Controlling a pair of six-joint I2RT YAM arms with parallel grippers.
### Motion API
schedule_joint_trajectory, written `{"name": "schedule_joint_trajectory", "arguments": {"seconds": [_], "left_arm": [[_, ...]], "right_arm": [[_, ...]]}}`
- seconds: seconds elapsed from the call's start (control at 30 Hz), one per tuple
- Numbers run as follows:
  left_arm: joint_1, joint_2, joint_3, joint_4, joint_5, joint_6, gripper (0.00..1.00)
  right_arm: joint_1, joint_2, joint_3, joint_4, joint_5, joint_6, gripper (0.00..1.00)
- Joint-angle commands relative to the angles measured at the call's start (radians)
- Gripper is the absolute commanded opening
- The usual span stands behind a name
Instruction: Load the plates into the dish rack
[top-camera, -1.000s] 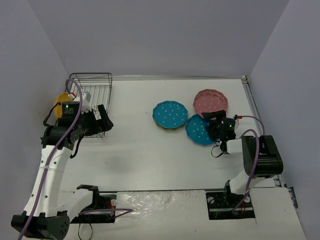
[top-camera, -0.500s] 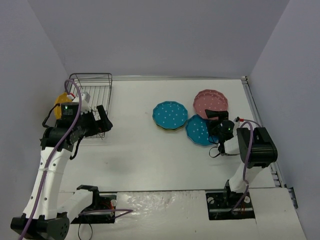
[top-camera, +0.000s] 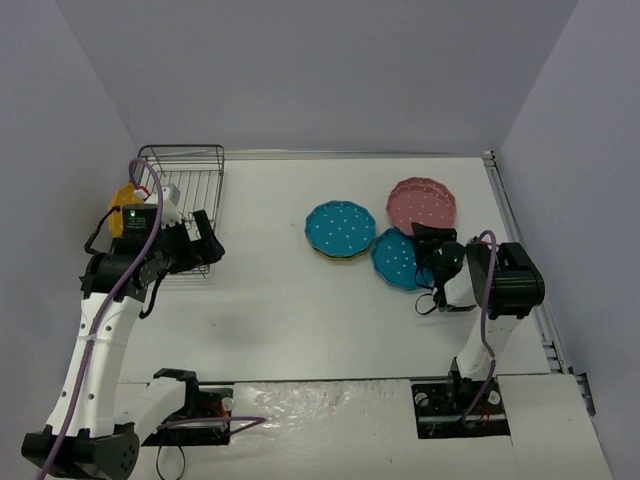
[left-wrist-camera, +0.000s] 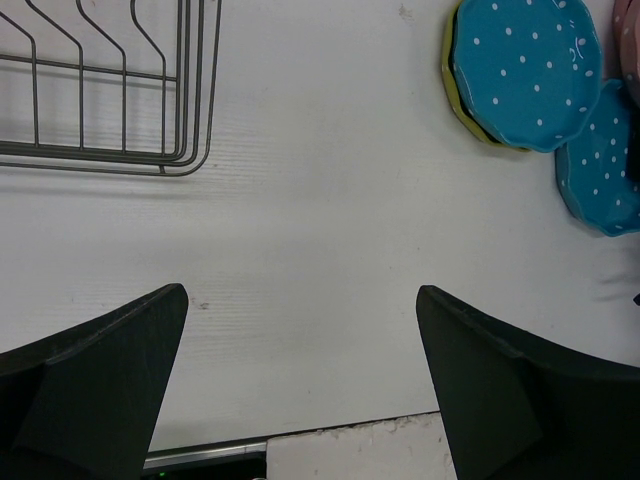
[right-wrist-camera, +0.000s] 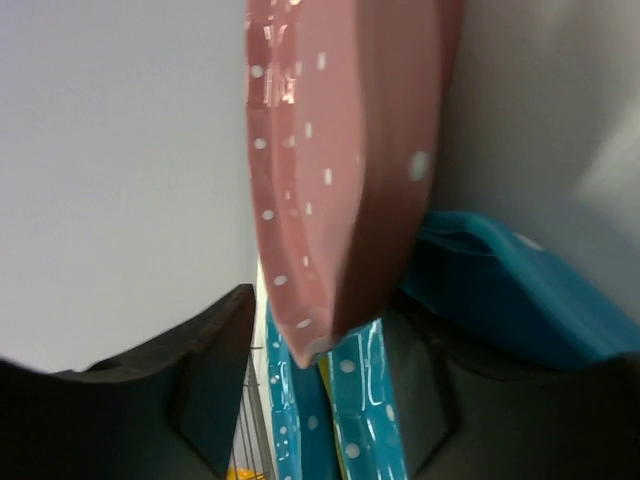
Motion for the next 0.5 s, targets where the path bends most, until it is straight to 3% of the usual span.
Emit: {"name": "schedule_joint_trajectory", "arguments": {"seconds": [0.0, 0.03, 0.13, 0.27, 0.47], "left_arm": [[-0.001, -0.010, 0.058, 0.019, -0.013, 0.013, 0.97], [-0.003, -0.012, 0.058, 0.021, -0.012, 0.013, 0.97], [-0.003, -0.010, 0.059, 0.023, -0.010, 0.011, 0.97], [-0.003, -0.023, 0.039, 0.034, -0.006, 0.011, 0.97], [-0.003, -0.031, 0.027, 0.046, 0.016, 0.002, 0.97]], "right_arm": [[-0.008, 0.046, 0.008, 0.115, 0.044, 0.030, 0.44], [-0.008, 0.052, 0.008, 0.124, 0.047, 0.034, 0.36], [-0.008, 0.051, 0.008, 0.129, 0.048, 0.041, 0.26], [-0.008, 0.032, 0.014, 0.147, 0.031, 0.036, 0.02], [-0.008, -0.084, 0.015, 0.134, -0.006, -0.005, 0.00]]}}
